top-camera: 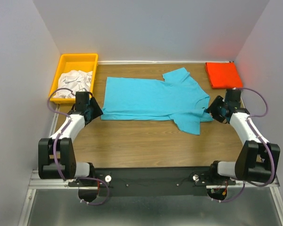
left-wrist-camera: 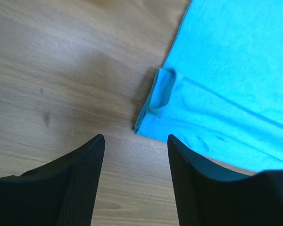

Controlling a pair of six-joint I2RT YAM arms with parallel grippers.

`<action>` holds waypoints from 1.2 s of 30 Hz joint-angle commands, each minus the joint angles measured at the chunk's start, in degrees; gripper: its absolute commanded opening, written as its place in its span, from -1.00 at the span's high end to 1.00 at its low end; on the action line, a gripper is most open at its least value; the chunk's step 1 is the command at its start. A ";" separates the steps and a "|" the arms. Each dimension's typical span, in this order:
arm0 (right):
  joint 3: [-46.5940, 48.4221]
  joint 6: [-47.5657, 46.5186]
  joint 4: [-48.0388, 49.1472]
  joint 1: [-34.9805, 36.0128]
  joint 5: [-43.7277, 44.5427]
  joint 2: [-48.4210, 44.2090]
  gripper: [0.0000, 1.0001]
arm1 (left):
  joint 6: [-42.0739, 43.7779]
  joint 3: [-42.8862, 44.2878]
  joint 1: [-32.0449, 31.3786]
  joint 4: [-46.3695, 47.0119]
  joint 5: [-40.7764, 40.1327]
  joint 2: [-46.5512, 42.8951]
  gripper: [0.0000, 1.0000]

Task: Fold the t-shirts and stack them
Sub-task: Fold the tshirt

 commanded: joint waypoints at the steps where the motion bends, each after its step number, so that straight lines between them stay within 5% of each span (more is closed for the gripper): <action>1: 3.72 -2.31 -4.98 8.32 9.20 -3.78 -0.25 | 1.06 0.98 0.26 -0.48 -6.21 -6.28 -0.34; 8: 4.69 -0.82 -10.61 28.17 16.41 1.40 -0.25 | 8.18 4.50 0.26 -0.30 -12.46 -7.61 -0.40; 13: 4.60 1.02 -11.14 35.76 18.00 5.79 -0.14 | 9.06 2.57 0.26 3.21 -11.41 -7.97 -0.40; 25: 3.11 1.91 -10.35 38.49 19.22 14.14 0.22 | 9.76 2.21 0.17 6.20 -10.62 -4.01 -0.36; 30: 4.33 -0.11 -10.26 38.49 21.24 13.80 0.84 | 9.94 2.39 0.26 6.47 -10.18 -3.13 -0.35; 36: 8.37 -3.54 -10.87 38.41 25.11 13.62 0.99 | 10.11 2.65 0.34 6.64 -9.92 -2.78 -0.34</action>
